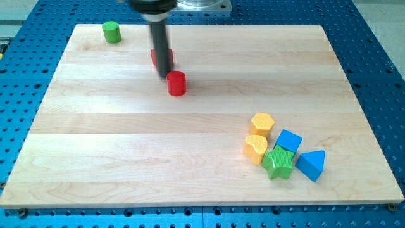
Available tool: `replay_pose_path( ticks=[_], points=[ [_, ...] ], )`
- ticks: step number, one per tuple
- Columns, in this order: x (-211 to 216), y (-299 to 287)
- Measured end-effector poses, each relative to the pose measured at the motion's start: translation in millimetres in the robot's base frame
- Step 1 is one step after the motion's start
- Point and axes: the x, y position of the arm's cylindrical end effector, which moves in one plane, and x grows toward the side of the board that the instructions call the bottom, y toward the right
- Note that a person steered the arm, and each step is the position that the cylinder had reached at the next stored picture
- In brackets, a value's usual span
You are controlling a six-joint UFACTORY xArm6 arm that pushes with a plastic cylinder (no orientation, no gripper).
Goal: Place the red star parallel right of the green circle
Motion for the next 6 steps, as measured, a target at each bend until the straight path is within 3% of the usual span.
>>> replay_pose_path(
  ticks=[1,2,3,4,5,6],
  points=[
    [-1,-16],
    [53,-58],
    [8,-120],
    [-25,-88],
    [-28,-12],
    [-7,27]
  ],
)
